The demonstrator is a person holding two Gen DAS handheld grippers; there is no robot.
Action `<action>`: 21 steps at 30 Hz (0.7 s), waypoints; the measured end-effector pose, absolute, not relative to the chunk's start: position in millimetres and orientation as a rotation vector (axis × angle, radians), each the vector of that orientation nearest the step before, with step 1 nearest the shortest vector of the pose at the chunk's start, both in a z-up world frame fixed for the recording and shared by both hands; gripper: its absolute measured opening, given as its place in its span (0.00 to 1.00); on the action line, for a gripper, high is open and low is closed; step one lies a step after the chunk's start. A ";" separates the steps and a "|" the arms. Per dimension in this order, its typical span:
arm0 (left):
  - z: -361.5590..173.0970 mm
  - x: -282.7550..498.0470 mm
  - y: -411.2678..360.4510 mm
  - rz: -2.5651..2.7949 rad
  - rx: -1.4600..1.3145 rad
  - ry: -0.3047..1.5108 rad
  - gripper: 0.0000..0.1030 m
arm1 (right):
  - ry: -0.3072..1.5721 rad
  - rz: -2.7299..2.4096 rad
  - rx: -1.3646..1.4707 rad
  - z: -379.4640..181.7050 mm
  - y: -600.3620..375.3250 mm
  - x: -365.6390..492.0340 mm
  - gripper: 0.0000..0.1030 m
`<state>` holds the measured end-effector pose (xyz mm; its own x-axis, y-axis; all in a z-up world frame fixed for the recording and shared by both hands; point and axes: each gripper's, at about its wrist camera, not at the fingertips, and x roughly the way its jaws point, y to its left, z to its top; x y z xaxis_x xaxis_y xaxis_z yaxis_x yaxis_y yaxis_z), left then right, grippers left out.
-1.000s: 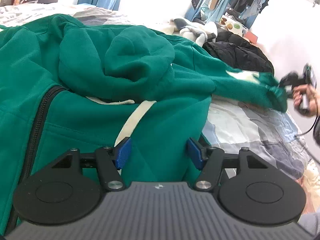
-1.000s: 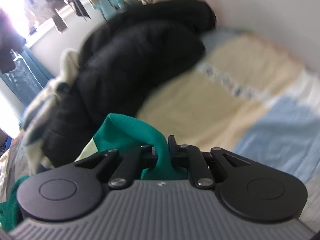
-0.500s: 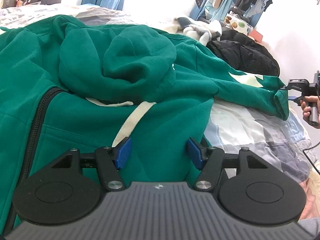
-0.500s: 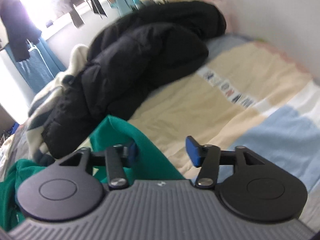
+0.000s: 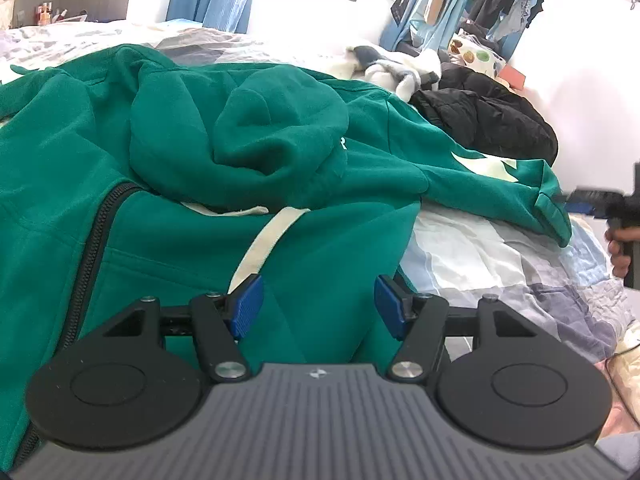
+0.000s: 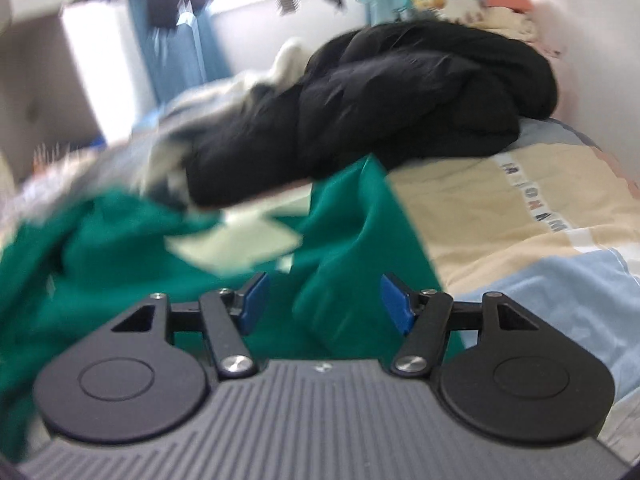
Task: Fold large clothes
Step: 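Pull the held sleeve cuff outward with the right gripper to straighten the sleeve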
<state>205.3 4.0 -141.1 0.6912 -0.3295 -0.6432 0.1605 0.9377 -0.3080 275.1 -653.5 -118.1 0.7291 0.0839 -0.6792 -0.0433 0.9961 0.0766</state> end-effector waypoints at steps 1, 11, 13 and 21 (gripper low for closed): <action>-141.8 205.5 4.3 -0.278 -0.238 0.763 0.65 | 0.776 0.071 0.010 -127.2 -647.5 276.6 0.61; -152.1 212.4 2.4 -0.280 -0.233 0.789 0.65 | 0.806 0.039 -0.385 -195.1 -603.2 301.2 0.55; -152.9 212.8 1.8 -0.278 -0.230 0.789 0.65 | 0.788 0.006 -0.433 -198.9 -599.5 309.6 0.36; -150.3 209.2 1.3 -0.269 -0.234 0.780 0.65 | 0.733 0.008 -0.350 -175.4 -595.4 316.0 0.03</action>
<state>209.2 1.3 -150.3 0.6798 -0.3234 -0.6582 0.1518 0.9401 -0.3051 316.0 -595.4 -175.4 0.7456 -0.1147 -0.6565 -0.1281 0.9420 -0.3101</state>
